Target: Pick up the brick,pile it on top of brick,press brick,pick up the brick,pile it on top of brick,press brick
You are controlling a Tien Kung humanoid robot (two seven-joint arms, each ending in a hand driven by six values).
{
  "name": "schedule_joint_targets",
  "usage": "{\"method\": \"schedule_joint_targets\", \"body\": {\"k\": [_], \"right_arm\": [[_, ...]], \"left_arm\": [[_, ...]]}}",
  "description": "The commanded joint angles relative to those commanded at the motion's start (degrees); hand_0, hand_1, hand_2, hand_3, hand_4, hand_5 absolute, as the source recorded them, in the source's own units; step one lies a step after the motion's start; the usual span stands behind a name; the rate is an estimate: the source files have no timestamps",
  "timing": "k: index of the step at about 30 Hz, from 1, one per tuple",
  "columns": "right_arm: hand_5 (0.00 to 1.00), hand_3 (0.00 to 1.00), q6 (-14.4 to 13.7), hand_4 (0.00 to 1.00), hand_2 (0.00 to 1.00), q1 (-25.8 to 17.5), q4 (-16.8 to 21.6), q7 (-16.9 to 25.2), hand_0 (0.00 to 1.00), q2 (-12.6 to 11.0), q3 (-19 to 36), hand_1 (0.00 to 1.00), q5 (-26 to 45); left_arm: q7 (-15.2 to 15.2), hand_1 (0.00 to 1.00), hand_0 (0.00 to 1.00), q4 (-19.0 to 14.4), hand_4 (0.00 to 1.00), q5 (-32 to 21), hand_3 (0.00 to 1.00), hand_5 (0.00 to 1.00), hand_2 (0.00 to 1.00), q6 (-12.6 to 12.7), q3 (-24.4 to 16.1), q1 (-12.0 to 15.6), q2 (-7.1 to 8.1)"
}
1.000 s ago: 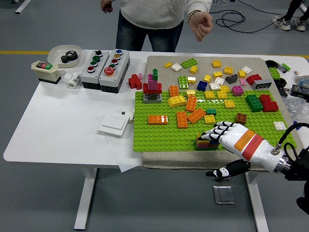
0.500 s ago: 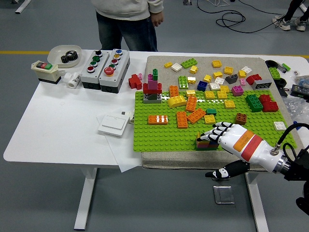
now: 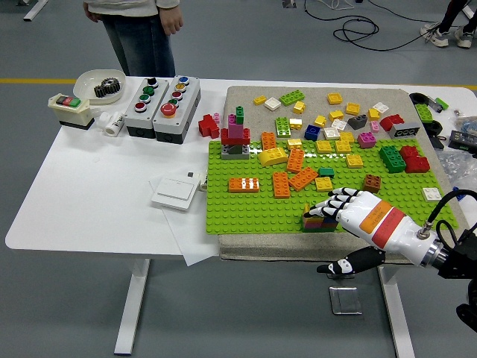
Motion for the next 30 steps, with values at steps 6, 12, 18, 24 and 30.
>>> {"method": "schedule_joint_targets", "body": {"k": [6,12,18,24,30], "right_arm": [[0.755,0.809,0.1,0.998,0.782,0.0,0.0,0.0,0.829,0.1,-0.3,0.743,0.0],[0.755,0.810,0.1,0.998,0.782,0.0,-0.1,0.0,0.830,0.1,-0.5,0.743,0.1],[0.755,0.810,0.1,0.998,0.782,0.2,-0.1,0.0,0.830,0.3,-0.7,0.743,0.1],[0.755,0.810,0.2,0.998,0.783,0.4,-0.2,-0.2,0.831,0.4,-0.8,0.744,0.0],[0.755,0.811,0.3,0.998,0.784,0.7,-0.1,-0.3,0.832,0.6,-1.0,0.744,-0.1]], "left_arm": [[0.1,0.724,0.679,0.0,0.687,0.4,0.595,0.663,0.737,-0.1,-0.2,0.1,-0.03],[0.2,0.725,0.680,0.0,0.688,0.7,0.596,0.662,0.737,-0.2,-0.5,0.2,-0.05],[0.2,0.724,0.680,0.0,0.688,0.9,0.596,0.662,0.737,-0.2,-0.5,0.2,-0.02],[0.1,0.723,0.680,0.0,0.688,0.6,0.596,0.662,0.736,-0.1,-0.3,0.1,0.02],[0.0,0.723,0.680,0.0,0.688,0.2,0.596,0.662,0.736,0.0,-0.1,0.1,0.03]]}}
